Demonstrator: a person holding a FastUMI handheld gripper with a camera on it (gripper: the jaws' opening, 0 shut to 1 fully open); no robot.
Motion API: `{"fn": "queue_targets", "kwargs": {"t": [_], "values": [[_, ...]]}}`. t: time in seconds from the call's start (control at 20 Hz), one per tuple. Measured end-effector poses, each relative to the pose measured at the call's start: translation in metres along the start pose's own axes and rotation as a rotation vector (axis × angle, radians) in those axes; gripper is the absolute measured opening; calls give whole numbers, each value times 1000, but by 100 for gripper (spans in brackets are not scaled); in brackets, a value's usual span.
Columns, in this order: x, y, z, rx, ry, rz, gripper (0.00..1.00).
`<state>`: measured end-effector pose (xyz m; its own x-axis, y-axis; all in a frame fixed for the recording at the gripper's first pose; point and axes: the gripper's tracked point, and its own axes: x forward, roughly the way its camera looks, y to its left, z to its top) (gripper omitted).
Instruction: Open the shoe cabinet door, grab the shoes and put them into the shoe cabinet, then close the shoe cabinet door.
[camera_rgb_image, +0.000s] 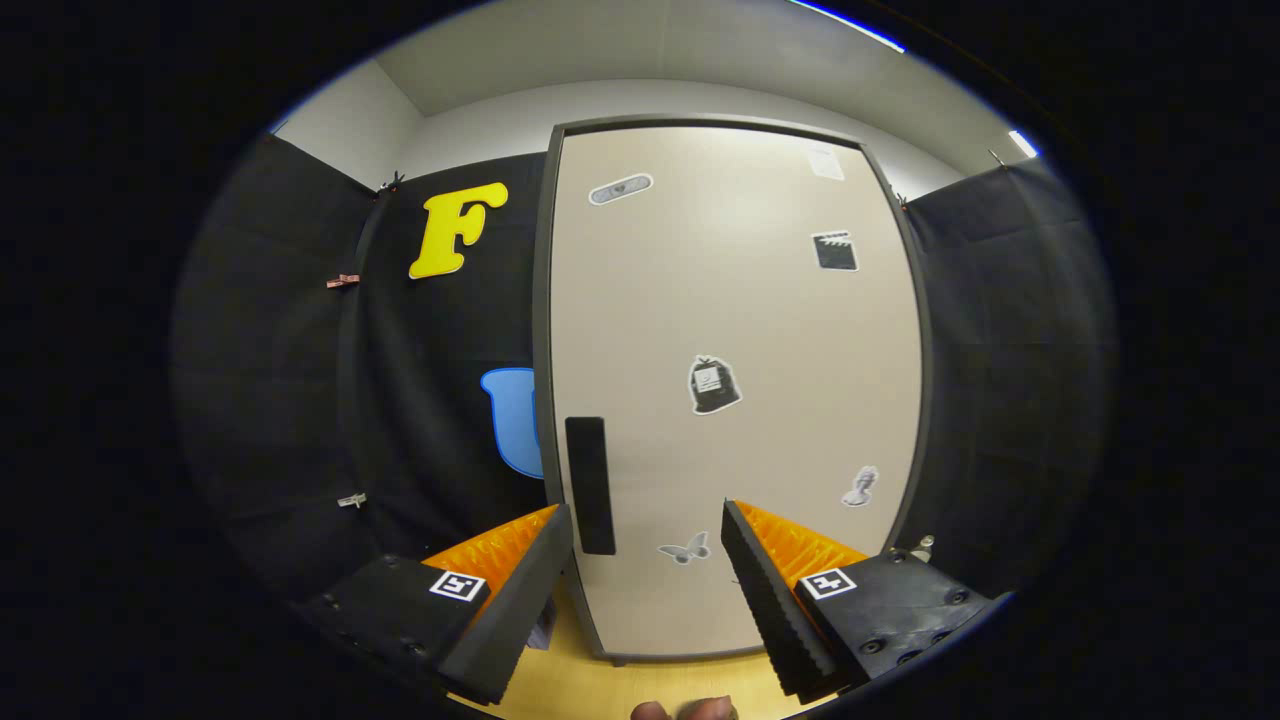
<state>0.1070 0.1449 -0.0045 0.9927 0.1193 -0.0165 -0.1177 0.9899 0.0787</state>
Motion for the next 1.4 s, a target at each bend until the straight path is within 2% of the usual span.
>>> {"fn": "queue_targets", "kwargs": {"t": [0.5,0.6,0.75,0.8,0.9,0.95,1.0,1.05,1.1,1.15,1.4], "values": [[85,29,-41,-9,67,4,98],[95,29,-46,-25,69,-4,92],[100,34,-44,-26,42,0,75],[102,35,-40,-30,21,-7,74],[102,26,-41,-33,26,-54,56],[107,28,-44,-9,33,-57,41],[103,25,-41,5,38,-57,41],[102,26,-40,1,32,-50,34],[102,26,-41,-4,31,-38,34],[100,27,-40,-18,32,-28,28],[91,27,-39,-15,40,1,27]]}}
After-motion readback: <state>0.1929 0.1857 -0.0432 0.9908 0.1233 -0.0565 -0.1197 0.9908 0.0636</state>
